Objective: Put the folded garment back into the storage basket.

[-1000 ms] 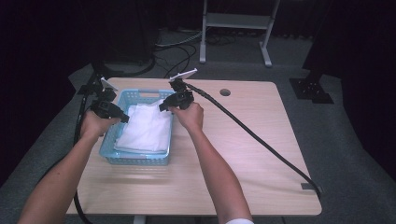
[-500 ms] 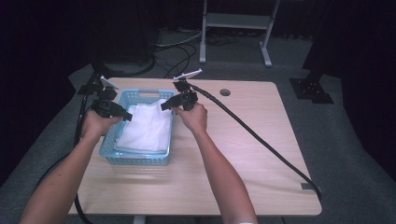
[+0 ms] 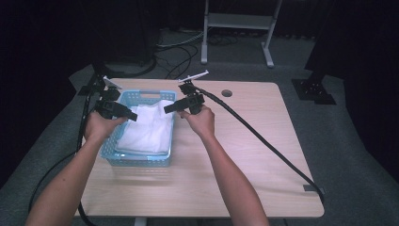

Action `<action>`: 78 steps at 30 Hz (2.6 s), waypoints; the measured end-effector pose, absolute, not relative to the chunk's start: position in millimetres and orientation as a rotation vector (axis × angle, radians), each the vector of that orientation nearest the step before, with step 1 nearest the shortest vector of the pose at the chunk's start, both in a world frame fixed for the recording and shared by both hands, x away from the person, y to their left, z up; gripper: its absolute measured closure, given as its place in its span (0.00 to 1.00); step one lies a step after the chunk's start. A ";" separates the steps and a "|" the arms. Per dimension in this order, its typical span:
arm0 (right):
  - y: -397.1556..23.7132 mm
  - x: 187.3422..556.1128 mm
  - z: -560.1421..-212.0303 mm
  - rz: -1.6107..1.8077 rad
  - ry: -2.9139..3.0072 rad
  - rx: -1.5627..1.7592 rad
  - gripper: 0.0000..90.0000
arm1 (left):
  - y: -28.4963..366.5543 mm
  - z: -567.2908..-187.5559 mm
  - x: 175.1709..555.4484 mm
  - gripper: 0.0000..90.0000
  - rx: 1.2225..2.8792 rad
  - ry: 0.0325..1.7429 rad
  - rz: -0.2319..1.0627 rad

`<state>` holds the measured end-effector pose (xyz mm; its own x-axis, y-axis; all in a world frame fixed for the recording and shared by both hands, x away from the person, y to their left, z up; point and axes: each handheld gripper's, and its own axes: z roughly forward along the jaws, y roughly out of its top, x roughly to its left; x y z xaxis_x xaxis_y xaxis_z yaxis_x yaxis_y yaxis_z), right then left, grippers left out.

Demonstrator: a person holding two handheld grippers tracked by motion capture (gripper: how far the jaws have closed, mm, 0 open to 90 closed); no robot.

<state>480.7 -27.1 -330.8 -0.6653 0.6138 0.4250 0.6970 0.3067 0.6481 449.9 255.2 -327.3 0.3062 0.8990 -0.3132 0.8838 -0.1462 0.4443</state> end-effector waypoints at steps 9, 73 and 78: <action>-38.4 470.0 -323.1 -1.312 -2.496 -1.224 0.46 | 247.4 -321.4 442.0 0.46 1.979 1.571 0.041; -98.8 400.6 -296.9 -1.188 -2.805 -1.186 0.32 | 178.4 -309.2 398.8 0.22 1.836 1.462 0.136; -101.7 400.3 -296.4 -1.166 -2.810 -1.211 0.32 | 175.8 -308.0 398.4 0.22 1.839 1.456 0.135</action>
<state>400.3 -101.7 -296.4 -0.7190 0.6790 0.1484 0.5846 0.4754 0.6574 398.4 175.8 -308.0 0.3403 0.8668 -0.3646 0.7850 -0.0484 0.6176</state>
